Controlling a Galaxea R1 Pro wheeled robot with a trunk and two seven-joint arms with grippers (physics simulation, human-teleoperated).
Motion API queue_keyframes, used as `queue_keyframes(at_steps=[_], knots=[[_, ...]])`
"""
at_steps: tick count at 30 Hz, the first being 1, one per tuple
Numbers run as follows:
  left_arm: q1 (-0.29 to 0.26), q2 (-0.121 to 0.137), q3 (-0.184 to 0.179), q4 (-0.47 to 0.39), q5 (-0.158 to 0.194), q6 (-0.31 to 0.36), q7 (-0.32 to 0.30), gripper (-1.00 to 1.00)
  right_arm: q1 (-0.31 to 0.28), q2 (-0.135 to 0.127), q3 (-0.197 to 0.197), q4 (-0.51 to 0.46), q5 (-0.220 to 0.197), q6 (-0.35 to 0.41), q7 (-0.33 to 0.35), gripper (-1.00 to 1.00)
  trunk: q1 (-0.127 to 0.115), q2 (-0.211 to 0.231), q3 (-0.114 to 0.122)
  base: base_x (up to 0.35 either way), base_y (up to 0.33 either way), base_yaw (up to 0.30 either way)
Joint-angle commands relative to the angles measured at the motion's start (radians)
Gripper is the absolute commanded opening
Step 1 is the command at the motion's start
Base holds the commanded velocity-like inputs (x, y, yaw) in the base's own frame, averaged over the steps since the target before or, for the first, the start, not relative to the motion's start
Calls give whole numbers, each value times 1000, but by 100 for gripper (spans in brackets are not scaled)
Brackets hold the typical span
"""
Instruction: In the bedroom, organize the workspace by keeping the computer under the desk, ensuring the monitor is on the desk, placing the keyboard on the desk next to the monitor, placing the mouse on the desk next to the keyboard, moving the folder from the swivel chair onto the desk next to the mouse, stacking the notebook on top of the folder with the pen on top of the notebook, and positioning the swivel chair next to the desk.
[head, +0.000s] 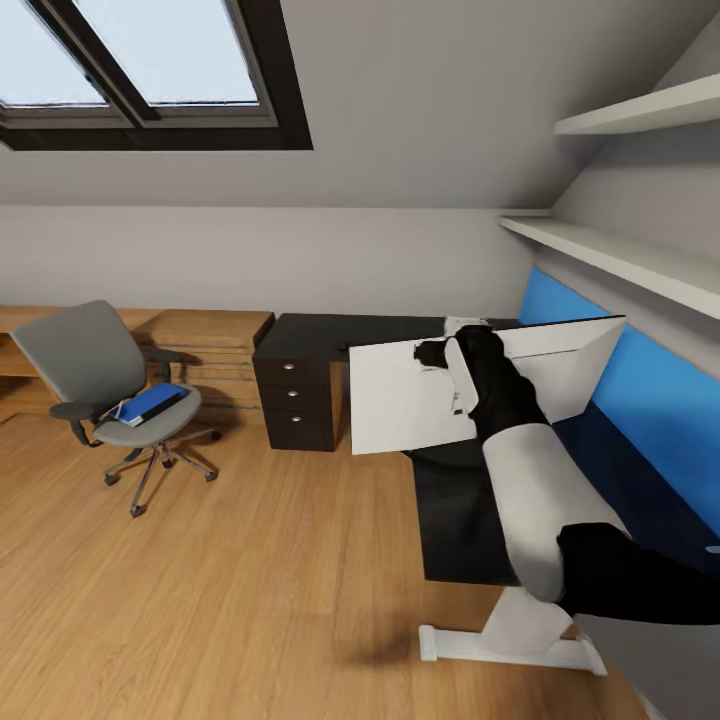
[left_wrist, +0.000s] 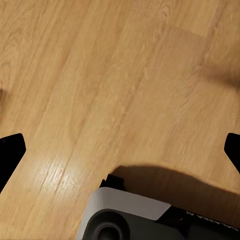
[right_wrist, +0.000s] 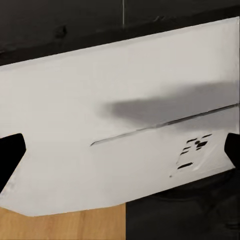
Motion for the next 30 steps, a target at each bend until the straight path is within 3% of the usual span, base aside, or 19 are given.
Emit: queue_keyframes(at_steps=[1,13,30], knots=[[-1,0,-3,0,2,-3,3,100,-10,1,-1,0,-5,4,-5,100,1,-2,-2,0,0,0],[-1,-4,-4,0,0,-4,3,100,-55,1,37,-20,-8,-40,0,100,1,-2,-2,27,1,0],[-1,-5,-5,0,0,-4,2,100,-56,1,44,-4,-6,-60,-3,100,1,-2,-2,282,16,0]])
